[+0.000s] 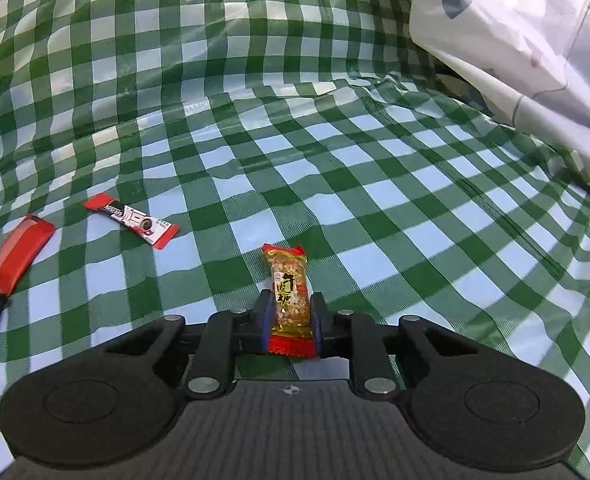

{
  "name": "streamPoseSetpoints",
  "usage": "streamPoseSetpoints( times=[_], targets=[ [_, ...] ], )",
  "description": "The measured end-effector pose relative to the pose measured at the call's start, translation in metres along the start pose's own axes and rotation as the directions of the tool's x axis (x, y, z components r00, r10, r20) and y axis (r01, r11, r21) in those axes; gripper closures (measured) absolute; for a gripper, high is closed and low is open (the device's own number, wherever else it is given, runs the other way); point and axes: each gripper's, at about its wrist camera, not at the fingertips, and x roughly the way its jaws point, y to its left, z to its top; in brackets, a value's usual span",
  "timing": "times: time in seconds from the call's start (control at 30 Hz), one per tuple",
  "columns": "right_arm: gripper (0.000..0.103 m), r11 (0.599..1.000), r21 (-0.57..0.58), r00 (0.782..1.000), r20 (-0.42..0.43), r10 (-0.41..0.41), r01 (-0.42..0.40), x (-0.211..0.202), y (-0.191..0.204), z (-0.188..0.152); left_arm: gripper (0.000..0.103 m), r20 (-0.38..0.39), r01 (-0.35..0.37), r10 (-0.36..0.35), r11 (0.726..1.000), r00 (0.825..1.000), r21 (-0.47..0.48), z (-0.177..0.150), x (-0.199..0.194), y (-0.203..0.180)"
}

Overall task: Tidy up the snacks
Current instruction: 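Grasp the silver-white bar with left tool while right grasps small red-gold candy, then carry the silver-white bar over the box with left tool while right carries the candy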

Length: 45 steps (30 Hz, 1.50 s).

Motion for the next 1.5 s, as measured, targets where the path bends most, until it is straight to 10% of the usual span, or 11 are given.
streamPoseSetpoints(
  times=[0.4, 1.0, 1.5],
  targets=[
    [0.084, 0.97, -0.033, 0.962, 0.124, 0.243, -0.241, -0.189, 0.037, -0.029, 0.082, 0.128, 0.125, -0.133, 0.99, 0.983, 0.069, -0.068, -0.161, 0.021],
    [0.084, 0.744, -0.247, 0.769, -0.004, 0.639, -0.62, -0.465, 0.162, -0.148, 0.082, 0.214, 0.03, -0.015, 0.998, 0.977, -0.064, -0.234, -0.322, 0.161],
    [0.084, 0.633, -0.451, 0.711, -0.005, 0.703, -0.629, -0.573, 0.188, -0.197, 0.082, 0.354, 0.014, 0.038, 0.99, 0.934, -0.142, -0.339, -0.394, 0.22]
  ],
)
